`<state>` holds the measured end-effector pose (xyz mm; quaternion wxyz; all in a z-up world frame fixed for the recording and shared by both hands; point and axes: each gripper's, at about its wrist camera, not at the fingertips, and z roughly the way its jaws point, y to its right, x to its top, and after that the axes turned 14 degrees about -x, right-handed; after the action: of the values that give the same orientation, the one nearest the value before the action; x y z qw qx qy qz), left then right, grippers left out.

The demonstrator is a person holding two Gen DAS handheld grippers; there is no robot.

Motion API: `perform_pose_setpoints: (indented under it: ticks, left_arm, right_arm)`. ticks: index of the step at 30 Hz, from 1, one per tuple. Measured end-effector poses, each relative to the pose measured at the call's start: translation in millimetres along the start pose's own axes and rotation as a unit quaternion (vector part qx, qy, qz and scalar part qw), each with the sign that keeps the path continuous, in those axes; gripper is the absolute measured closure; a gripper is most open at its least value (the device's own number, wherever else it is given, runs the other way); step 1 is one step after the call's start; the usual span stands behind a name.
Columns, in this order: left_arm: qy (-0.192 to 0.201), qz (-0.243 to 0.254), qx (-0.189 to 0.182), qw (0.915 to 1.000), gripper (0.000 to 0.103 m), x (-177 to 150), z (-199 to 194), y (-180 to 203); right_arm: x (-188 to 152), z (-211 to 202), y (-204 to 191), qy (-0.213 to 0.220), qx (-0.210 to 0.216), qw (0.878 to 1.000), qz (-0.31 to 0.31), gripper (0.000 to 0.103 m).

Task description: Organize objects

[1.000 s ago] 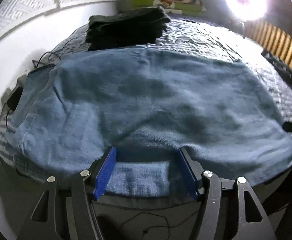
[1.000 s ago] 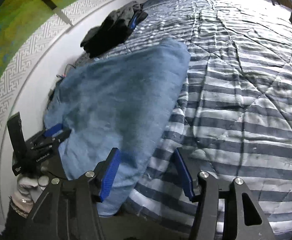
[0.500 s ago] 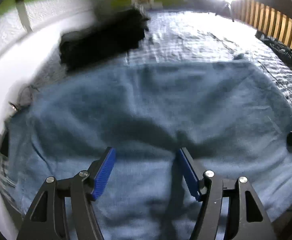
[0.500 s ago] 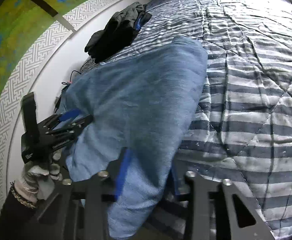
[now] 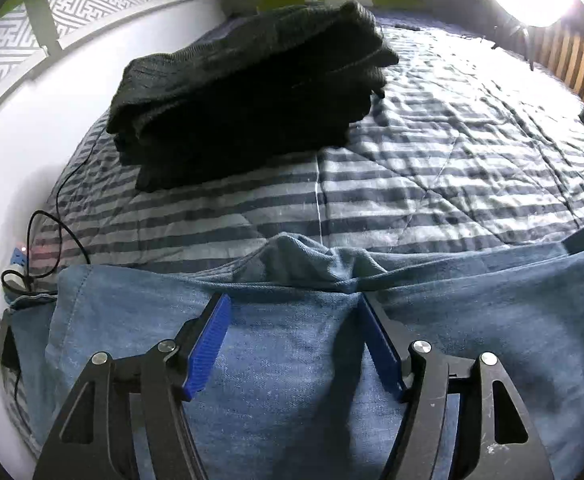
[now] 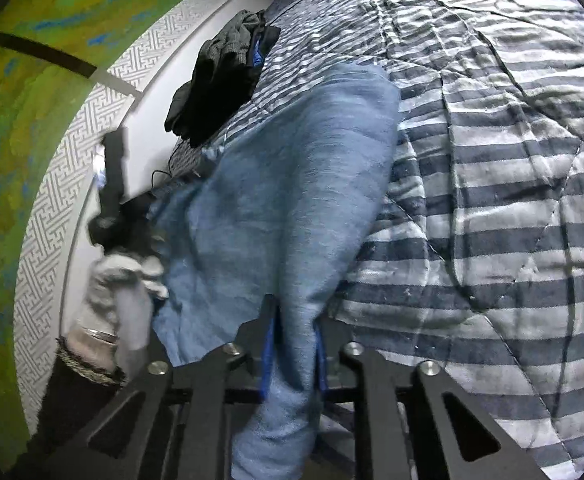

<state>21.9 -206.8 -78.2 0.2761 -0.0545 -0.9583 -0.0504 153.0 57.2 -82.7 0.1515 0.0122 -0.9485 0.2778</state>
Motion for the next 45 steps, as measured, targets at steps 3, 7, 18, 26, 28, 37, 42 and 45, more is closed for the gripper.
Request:
perform_pose_setpoints:
  ticks: [3, 7, 18, 26, 28, 37, 42, 45]
  left_arm:
    - [0.038, -0.04, -0.016, 0.9984, 0.034, -16.2, -35.1, -5.7]
    - [0.074, -0.036, -0.029, 0.9962, 0.034, -74.9, -82.6, 6.9]
    - [0.107, -0.058, -0.077, 0.9895, 0.031, -141.5, -102.0, -10.7]
    - [0.196, -0.175, -0.041, 0.964, 0.031, -160.7, -168.0, -133.6]
    - [0.206, -0.206, -0.016, 0.9565, 0.031, -167.7, -178.3, -166.8]
    - [0.251, -0.329, 0.03, 0.9099, 0.031, -220.1, -230.7, -284.9]
    - [0.261, -0.35, 0.028, 0.8992, 0.031, -236.4, -244.8, -303.2]
    - [0.261, -0.355, 0.029, 0.8971, 0.031, -241.5, -246.3, -308.1]
  right_arm:
    - [3.2, -5.0, -1.7, 0.004, 0.008, 1.0, 0.003, 0.094]
    - [7.3, -12.5, -5.6, 0.013, 0.024, 1.0, 0.013, 0.096]
    - [27.3, -30.6, -55.7, 0.04, 0.024, 0.999, 0.018, 0.098]
    - [63.1, -28.7, -171.8, 0.078, 0.024, 0.996, -0.048, 0.098]
    - [70.0, -21.2, -207.5, 0.085, 0.03, 0.993, -0.073, 0.098]
    - [57.7, 91.6, -400.7, 0.038, 0.042, 0.97, -0.235, 0.098]
    - [13.0, 189.9, -450.5, -0.026, -0.008, 0.948, -0.316, 0.098]
    - [-6.7, 221.6, -451.6, -0.042, -0.031, 0.937, -0.346, 0.098]
